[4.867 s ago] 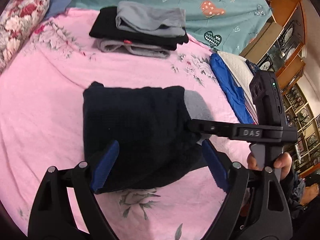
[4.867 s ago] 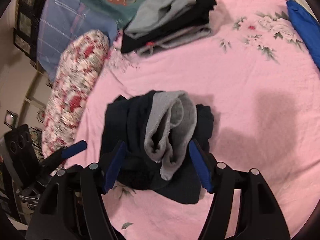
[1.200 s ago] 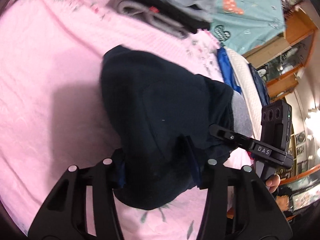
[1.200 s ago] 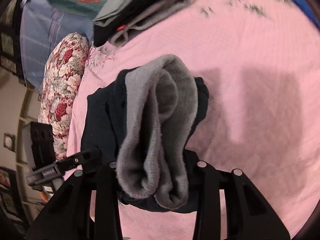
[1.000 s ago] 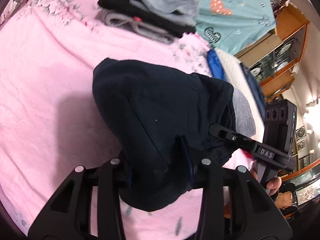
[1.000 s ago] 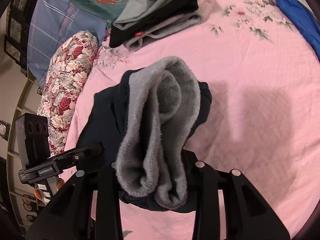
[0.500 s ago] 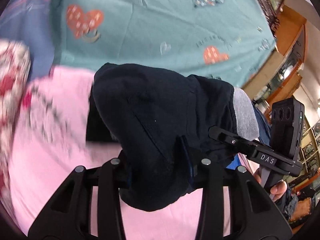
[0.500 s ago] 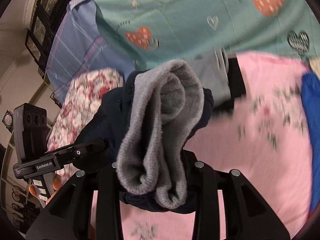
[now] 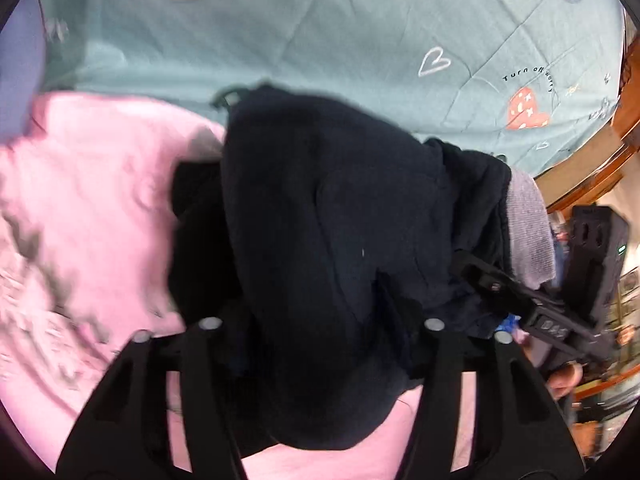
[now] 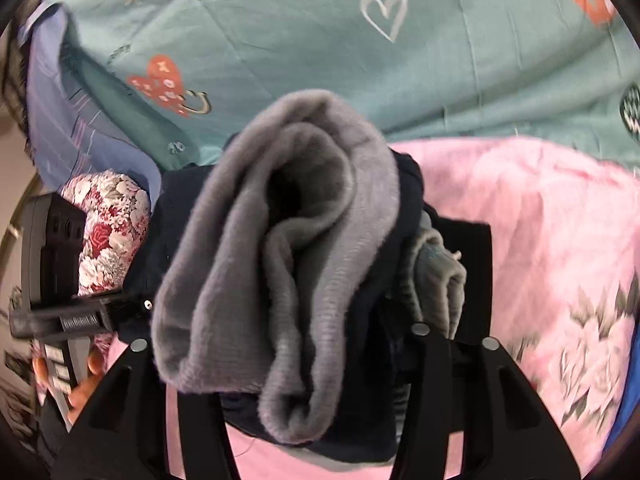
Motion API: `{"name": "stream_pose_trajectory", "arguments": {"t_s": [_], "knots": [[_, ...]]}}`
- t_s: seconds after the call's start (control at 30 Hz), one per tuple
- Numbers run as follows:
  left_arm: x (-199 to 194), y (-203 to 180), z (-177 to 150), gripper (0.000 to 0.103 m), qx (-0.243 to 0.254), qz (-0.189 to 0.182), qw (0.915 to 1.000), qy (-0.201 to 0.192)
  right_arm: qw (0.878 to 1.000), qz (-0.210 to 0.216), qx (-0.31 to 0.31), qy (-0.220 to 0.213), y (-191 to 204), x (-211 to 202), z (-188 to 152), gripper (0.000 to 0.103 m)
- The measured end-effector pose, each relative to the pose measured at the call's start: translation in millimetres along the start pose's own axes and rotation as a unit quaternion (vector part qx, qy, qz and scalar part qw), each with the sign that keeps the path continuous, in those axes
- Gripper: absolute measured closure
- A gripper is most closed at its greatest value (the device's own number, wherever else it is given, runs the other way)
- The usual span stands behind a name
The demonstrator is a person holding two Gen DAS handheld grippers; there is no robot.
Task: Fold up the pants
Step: 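Lift the bundle with both tools and place it on the clothes stack, then open both tools and pull them back from the stack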
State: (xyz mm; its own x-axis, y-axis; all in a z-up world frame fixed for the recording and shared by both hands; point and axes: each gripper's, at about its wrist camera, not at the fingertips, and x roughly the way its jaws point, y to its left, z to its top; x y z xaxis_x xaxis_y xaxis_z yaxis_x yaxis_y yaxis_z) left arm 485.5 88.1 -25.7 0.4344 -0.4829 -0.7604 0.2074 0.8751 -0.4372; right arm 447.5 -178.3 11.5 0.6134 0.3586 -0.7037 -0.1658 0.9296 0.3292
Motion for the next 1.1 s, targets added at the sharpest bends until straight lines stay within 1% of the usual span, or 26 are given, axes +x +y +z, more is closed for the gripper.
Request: {"name": "stream_pose_trajectory", "arguments": {"t_s": [0.03, 0.1, 0.17, 0.23, 0.3, 0.37, 0.4, 0.47, 0.5, 0.57, 0.63, 0.67, 0.73, 0.77, 0.8, 0.83, 0.87, 0.93, 1.0, 1.07, 1.1], "knots": [[-7.0, -2.6, 0.5, 0.037, 0.007, 0.011, 0.9999, -0.008, 1.000, -0.004, -0.003, 0.004, 3.3, -3.3, 2.9, 0.049], [-29.0, -6.4, 3.2, 0.029, 0.016, 0.017, 0.9994, -0.026, 1.000, -0.013, -0.007, 0.012, 8.8, -10.3, 6.8, 0.047], [-53.3, -14.0, 2.0, 0.024, 0.022, 0.030, 0.9979, -0.054, 0.999, -0.027, -0.010, 0.018, 15.5, -20.6, 14.4, 0.046], [-69.6, -19.2, 0.5, 0.023, 0.026, 0.053, 0.9957, -0.072, 0.999, -0.037, -0.006, 0.014, 14.7, -30.6, 18.5, 0.041], [-78.4, -23.3, -2.2, 0.023, 0.031, 0.063, 0.9946, -0.076, 0.998, -0.064, -0.005, -0.004, 15.6, -39.9, 20.4, 0.029], [-84.7, -28.9, -8.0, 0.023, 0.040, 0.073, 0.9931, -0.083, 0.997, -0.078, 0.000, -0.020, 15.2, -47.2, 24.1, 0.023], [-84.5, -32.3, -10.2, 0.023, 0.042, 0.076, 0.9925, -0.086, 0.996, -0.082, 0.004, -0.030, 14.0, -50.1, 25.0, 0.023], [-84.6, -37.3, -20.8, 0.023, 0.041, 0.068, 0.9929, -0.088, 0.992, -0.117, 0.003, -0.044, 13.2, -49.8, 26.7, 0.023], [-84.3, -39.1, -27.5, 0.023, 0.038, 0.060, 0.9939, -0.085, 0.991, -0.125, 0.000, -0.044, 12.4, -46.0, 26.9, 0.023], [-80.9, -47.9, -40.7, 0.023, 0.039, 0.050, 0.9948, -0.080, 0.992, -0.126, 0.001, -0.030, 10.2, -31.3, 24.8, 0.022], [-87.3, -56.9, -55.0, 0.023, 0.041, 0.043, 0.9949, -0.081, 0.992, -0.128, -0.001, -0.014, 11.6, -20.8, 24.6, 0.022], [-92.3, -61.5, -60.9, 0.023, 0.043, 0.039, 0.9946, -0.086, 0.991, -0.131, -0.007, -0.015, 14.7, -23.3, 25.7, 0.022], [-111.1, -73.1, -78.8, 0.022, 0.052, 0.026, 0.9926, -0.107, 0.991, -0.129, -0.019, -0.025, 25.2, -42.1, 29.4, 0.022], [-119.9, -78.6, -88.1, 0.014, 0.054, 0.029, 0.9912, -0.117, 0.991, -0.126, -0.021, -0.036, 30.0, -54.6, 29.6, 0.022], [-125.4, -82.0, -95.4, 0.009, 0.055, 0.033, 0.9900, -0.125, 0.991, -0.122, -0.025, -0.052, 36.4, -74.6, 28.1, 0.022], [-134.7, -87.6, -108.9, 0.009, 0.059, 0.037, 0.9881, -0.137, 0.990, -0.121, -0.030, -0.064, 41.7, -92.4, 23.8, 0.022], [-139.3, -91.7, -116.7, 0.007, 0.062, 0.039, 0.9872, -0.142, 0.989, -0.120, -0.035, -0.075, 47.2, -112.2, 16.8, 0.020], [-150.3, -101.1, -142.4, 0.006, 0.065, 0.053, 0.9846, -0.154, 0.988, -0.120, -0.042, -0.090, 55.9, -142.5, -1.1, 0.015], [-157.9, -108.0, -165.2, 0.002, 0.070, 0.074, 0.9804, -0.169, 0.986, -0.122, -0.045, -0.106, 59.8, -166.1, -27.4, 0.002], [-160.8, -114.4, -189.4, 0.002, 0.072, 0.097, 0.9760, -0.181, 0.982, -0.139, -0.044, -0.123, 59.7, -182.1, -64.9, 0.001], [-160.6, -116.2, -201.2, 0.002, 0.071, 0.105, 0.9742, -0.186, 0.979, -0.153, -0.036, -0.131, 57.0, -186.2, -91.6, 0.001]]}}
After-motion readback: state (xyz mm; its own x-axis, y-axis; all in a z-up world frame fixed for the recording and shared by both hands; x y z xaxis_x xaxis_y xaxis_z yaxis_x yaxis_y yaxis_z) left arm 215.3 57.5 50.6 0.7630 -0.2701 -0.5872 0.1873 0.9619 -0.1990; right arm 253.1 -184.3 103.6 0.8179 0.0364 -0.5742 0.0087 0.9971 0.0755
